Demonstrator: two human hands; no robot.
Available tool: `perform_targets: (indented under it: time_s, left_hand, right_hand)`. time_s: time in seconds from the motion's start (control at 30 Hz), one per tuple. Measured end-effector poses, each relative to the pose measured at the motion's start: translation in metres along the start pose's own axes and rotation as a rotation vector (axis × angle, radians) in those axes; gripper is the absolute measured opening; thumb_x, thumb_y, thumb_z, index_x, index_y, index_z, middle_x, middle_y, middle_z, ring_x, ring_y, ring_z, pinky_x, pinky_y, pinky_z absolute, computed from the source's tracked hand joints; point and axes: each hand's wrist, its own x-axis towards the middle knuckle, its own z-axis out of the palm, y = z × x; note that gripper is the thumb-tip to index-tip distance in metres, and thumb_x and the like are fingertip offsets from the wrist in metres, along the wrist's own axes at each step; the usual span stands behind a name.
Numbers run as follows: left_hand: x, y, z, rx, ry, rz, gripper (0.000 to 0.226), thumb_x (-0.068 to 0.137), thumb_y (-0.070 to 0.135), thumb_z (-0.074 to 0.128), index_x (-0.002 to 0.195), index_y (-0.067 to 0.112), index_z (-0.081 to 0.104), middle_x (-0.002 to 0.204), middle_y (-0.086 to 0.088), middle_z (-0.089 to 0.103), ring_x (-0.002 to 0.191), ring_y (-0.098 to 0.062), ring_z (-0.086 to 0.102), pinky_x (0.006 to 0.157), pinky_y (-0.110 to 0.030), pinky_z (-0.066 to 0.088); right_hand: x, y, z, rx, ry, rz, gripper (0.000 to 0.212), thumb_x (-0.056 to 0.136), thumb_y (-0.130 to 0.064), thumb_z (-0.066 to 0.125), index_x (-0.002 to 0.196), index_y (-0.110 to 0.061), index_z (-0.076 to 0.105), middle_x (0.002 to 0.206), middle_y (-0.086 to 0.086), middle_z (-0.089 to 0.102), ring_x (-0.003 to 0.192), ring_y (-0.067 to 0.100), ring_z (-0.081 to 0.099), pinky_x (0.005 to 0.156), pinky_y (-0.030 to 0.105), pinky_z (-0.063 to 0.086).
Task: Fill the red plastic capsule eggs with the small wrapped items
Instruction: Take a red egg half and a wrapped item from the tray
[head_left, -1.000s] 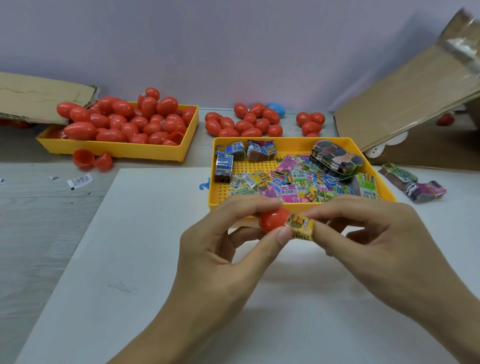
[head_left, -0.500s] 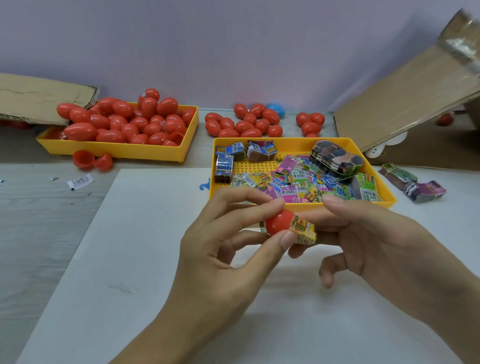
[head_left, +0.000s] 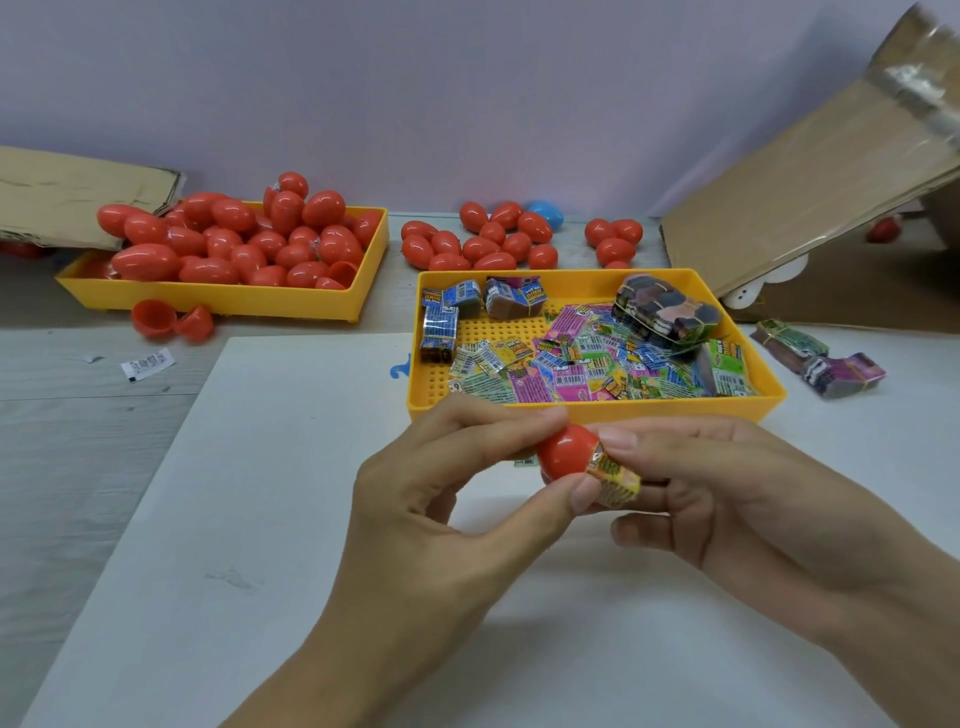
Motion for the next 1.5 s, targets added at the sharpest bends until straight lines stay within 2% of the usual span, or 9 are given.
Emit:
perform_targets:
  time_s: [0.17,0.3,0.53,0.67,0.83,0.9,1.1,1.3,1.5]
  left_hand:
    - [0.0024,0.0002,-0.0009,0.029,-0.014,0.027,0.045,0.076,0.020,0.081,0.119,0.018,0.068,0.102,-0.001,0.067,0.097,-0.029,0.068,0.084,-0.045,0.058]
    - [0.0018,0.0010,-0.0011,0.081,0.001,0.037,0.043,0.077,0.022,0.079,0.119,0.020,0.069,0.102,0.004,0.067,0.097,-0.024,0.068,0.085,-0.039,0.057]
    - [0.0009,0.0034,0.0022,0.159,-0.050,0.043,0.037,0.082,0.022,0.073,0.118,0.017,0.068,0.103,0.007,0.065,0.097,-0.016,0.068,0.085,-0.026,0.053]
    - [0.0031,0.0029,-0.0017,0.183,-0.073,0.048,0.036,0.082,0.026,0.074,0.118,0.020,0.070,0.105,0.004,0.066,0.099,-0.018,0.068,0.085,-0.031,0.055]
    - [0.0006,-0.0018,-0.0012,0.109,-0.042,-0.015,0.041,0.076,0.025,0.080,0.116,0.019,0.072,0.106,0.002,0.072,0.100,-0.026,0.069,0.085,-0.046,0.056]
    - [-0.0002,-0.0025,-0.0015,0.120,-0.022,-0.013,0.042,0.075,0.026,0.081,0.115,0.019,0.072,0.102,0.002,0.073,0.097,-0.024,0.070,0.082,-0.046,0.057]
    - [-0.0002,-0.0014,0.0000,0.135,-0.018,0.000,0.045,0.077,0.026,0.079,0.119,0.016,0.071,0.100,0.005,0.070,0.096,-0.021,0.070,0.082,-0.042,0.056]
    - [0.0001,-0.0006,0.0004,0.056,-0.079,-0.043,0.046,0.080,0.024,0.077,0.124,0.018,0.065,0.106,0.005,0.069,0.104,-0.023,0.069,0.091,-0.037,0.054]
    - [0.0002,-0.0011,0.0008,0.013,-0.052,-0.053,0.038,0.081,0.022,0.077,0.118,0.020,0.070,0.106,0.004,0.072,0.103,-0.024,0.070,0.089,-0.039,0.056]
  right_hand:
    - [-0.0003,-0.0010,0.0000,0.013,-0.012,0.005,0.033,0.075,-0.019,0.079,0.105,-0.003,0.076,0.097,0.013,0.074,0.080,0.017,0.072,0.054,0.022,0.052]
    - [-0.0006,-0.0003,0.0029,-0.015,-0.008,-0.019,0.042,0.075,-0.031,0.078,0.106,-0.003,0.075,0.104,0.017,0.074,0.086,0.019,0.072,0.057,0.024,0.054]
    - [0.0001,0.0027,0.0028,-0.033,0.050,-0.043,0.036,0.069,-0.023,0.080,0.102,-0.007,0.078,0.092,0.013,0.075,0.078,0.016,0.071,0.060,0.024,0.055]
    - [0.0015,0.0038,0.0048,0.007,0.053,-0.044,0.039,0.070,-0.029,0.075,0.104,-0.012,0.077,0.099,0.016,0.075,0.076,0.017,0.071,0.059,0.024,0.056]
    - [-0.0002,0.0046,0.0067,-0.038,0.107,-0.077,0.034,0.065,-0.027,0.083,0.094,-0.011,0.077,0.094,0.016,0.075,0.075,0.016,0.070,0.058,0.023,0.055]
    - [-0.0015,0.0038,0.0073,-0.081,0.120,-0.102,0.034,0.062,-0.026,0.087,0.093,-0.013,0.079,0.091,0.011,0.076,0.074,0.012,0.069,0.060,0.022,0.056]
    - [-0.0034,0.0008,0.0074,-0.049,0.054,-0.074,0.038,0.068,-0.030,0.073,0.102,-0.014,0.079,0.099,0.014,0.076,0.082,0.015,0.070,0.066,0.023,0.058]
    - [-0.0016,0.0011,0.0057,-0.027,0.067,-0.052,0.038,0.065,-0.018,0.080,0.103,-0.013,0.078,0.100,0.021,0.075,0.091,0.030,0.069,0.067,0.026,0.057]
    - [-0.0002,0.0022,0.0082,0.008,0.119,-0.075,0.043,0.058,-0.027,0.080,0.099,-0.014,0.078,0.096,0.018,0.075,0.078,0.021,0.071,0.062,0.025,0.059]
